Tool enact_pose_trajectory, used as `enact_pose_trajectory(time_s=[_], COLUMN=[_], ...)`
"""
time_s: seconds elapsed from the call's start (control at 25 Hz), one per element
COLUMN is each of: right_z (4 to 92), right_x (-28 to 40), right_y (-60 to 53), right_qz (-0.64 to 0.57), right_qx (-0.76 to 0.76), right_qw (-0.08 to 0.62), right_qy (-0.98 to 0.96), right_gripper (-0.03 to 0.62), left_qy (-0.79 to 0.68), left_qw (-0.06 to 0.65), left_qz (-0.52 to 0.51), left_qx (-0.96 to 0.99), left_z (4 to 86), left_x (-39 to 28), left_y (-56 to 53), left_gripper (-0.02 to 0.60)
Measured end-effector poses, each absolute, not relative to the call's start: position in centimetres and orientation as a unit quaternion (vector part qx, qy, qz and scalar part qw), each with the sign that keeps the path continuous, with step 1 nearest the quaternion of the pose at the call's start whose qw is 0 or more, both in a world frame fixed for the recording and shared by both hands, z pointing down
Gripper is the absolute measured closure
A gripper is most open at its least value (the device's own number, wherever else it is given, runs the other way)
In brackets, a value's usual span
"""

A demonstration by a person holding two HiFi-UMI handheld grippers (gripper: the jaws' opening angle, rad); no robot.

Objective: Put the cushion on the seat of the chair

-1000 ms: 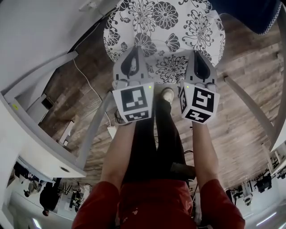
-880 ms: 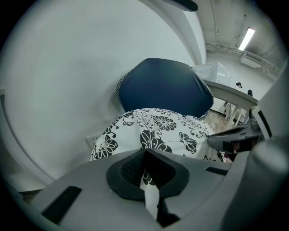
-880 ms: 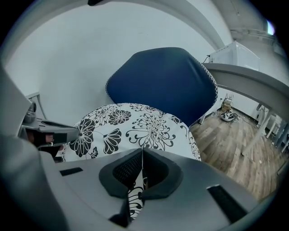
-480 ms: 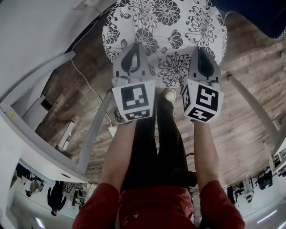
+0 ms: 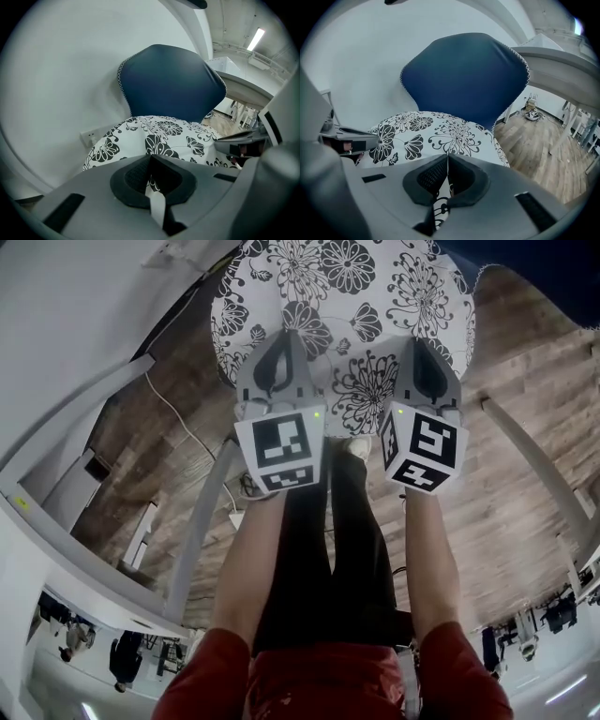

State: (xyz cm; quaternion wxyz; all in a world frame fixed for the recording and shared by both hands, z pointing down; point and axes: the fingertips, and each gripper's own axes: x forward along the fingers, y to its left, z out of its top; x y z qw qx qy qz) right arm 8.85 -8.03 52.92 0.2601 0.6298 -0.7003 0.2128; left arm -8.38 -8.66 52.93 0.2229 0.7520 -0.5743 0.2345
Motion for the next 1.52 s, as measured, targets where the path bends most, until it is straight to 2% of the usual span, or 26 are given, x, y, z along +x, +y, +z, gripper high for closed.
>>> enact_pose_trajectory(time_s=[0.68, 0.76, 0.8, 0.84, 0.92, 1.52], right_z=[54.6, 54.5, 54.4, 54.4, 54.2, 47.8], right_x=[9.2, 9.2, 9.2, 9.1, 9.0, 9.0], right_y=[-8.2, -8.3, -8.3, -8.3, -8.2, -7.9], right_qz=[0.220, 0.220, 0.219, 0.218, 0.218, 0.195], right_qx=[0.640, 0.643, 0.643, 0.644, 0.643, 0.648], right_qw=[0.270, 0.263, 0.260, 0.258, 0.257, 0.219], right_qy=[-0.685, -0.685, -0.686, -0.687, -0.688, -0.703], right_gripper=[0.563, 0.547, 0.500, 0.484, 0.484, 0.482], left_qy=[-0.569, -0.571, -0.572, -0.573, -0.576, -0.590], left_qw=[0.227, 0.224, 0.223, 0.224, 0.226, 0.195], left_qz=[0.256, 0.256, 0.256, 0.255, 0.253, 0.215], left_qx=[0.748, 0.747, 0.747, 0.746, 0.744, 0.753], left_z=[55.0, 55.0, 55.0, 55.0, 54.8, 47.9], left_x=[-8.6, -8.7, -8.7, -8.8, -9.0, -8.4], left_y=[-9.0, -9.0, -9.0, -8.9, -8.8, -8.6], left_gripper=[0.551, 0.550, 0.547, 0.522, 0.457, 0.449])
